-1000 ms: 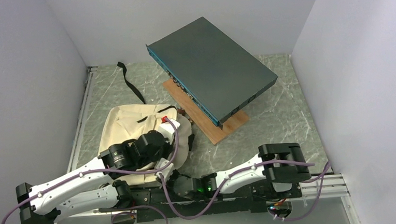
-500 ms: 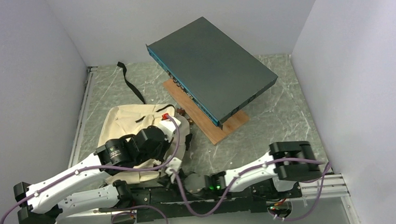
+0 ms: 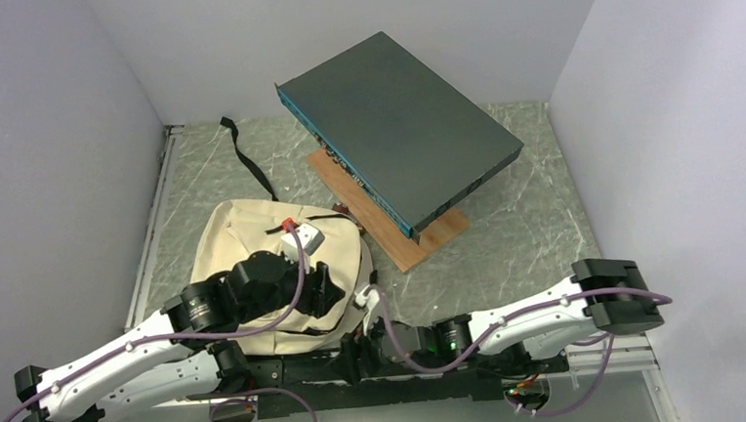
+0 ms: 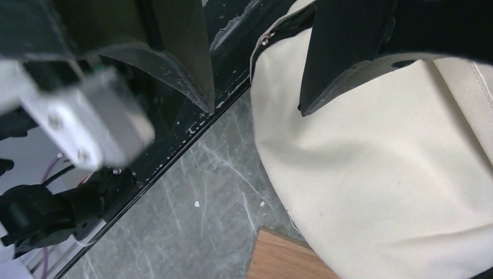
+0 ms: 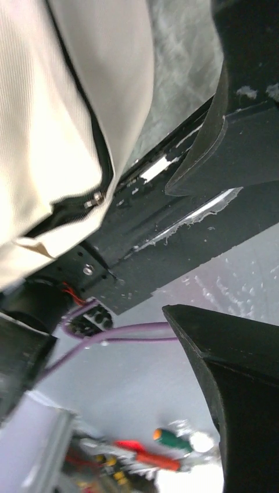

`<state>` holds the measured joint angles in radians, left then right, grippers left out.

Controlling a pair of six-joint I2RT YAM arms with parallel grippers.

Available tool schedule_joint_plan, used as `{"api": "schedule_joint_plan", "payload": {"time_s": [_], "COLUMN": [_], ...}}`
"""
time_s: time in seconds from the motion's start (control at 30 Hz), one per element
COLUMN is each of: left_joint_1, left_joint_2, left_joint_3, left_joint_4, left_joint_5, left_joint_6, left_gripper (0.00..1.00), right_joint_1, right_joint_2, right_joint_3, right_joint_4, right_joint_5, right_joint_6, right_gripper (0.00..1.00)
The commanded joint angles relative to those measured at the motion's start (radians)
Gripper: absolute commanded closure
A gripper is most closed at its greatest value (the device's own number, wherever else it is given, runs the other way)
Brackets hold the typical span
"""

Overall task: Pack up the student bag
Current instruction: Zip the student bag at the center of the board.

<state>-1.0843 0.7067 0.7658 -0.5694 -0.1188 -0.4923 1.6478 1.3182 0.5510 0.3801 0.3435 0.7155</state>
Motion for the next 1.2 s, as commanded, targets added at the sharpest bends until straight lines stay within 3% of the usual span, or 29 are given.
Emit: {"api": "schedule_joint_plan", "payload": {"time_s": [0.0,0.1,0.17,0.37,0.53,0.7,0.83,1.1,1.17], "left_joint_1": [0.0,0.0,0.0,-0.001,0.0,-0.002,-0.002,-0.007,-0.009], "left_joint_2": [-0.094,-0.167,-0.211,-0.292,-0.301,-0.295,-0.268,-0.175,-0.164], "left_joint_3": [0.007,-0.011,-0.049,-0.201,-0.25,-0.247,-0.266,-0.3,-0.307], "left_joint_4": [-0.032,-0.089,-0.108,-0.09,-0.131,-0.208,-0.219,-0.166,-0.133], "left_joint_5": [-0.013,-0.032,-0.018,0.071,0.092,0.08,0.106,0.098,0.109], "left_joint_6": [-0.079,-0.125,-0.171,-0.322,-0.368,-0.366,-0.378,-0.372,-0.363], "left_gripper": [0.38,0.36,0.36,0.44,0.49,0.47,0.46,0.43,0.43], "right_joint_1": [-0.013,-0.013,-0.033,-0.129,-0.211,-0.232,-0.234,-0.248,-0.249], "right_joint_2": [-0.108,-0.162,-0.193,-0.179,-0.117,-0.021,0.072,0.083,0.074], "right_joint_3": [0.098,0.08,0.035,0.004,0.036,0.1,0.15,0.076,0.067], "right_joint_4": [-0.379,-0.548,-0.497,-0.331,-0.278,-0.243,-0.223,-0.117,-0.102], "right_joint_5": [0.194,0.294,0.296,0.226,0.148,0.11,0.066,0.024,0.02], "right_joint_6": [0.351,0.632,0.723,0.73,0.69,0.634,0.613,0.633,0.629], "right_gripper": [0.28,0.24,0.21,0.16,0.18,0.22,0.35,0.97,1.0]}}
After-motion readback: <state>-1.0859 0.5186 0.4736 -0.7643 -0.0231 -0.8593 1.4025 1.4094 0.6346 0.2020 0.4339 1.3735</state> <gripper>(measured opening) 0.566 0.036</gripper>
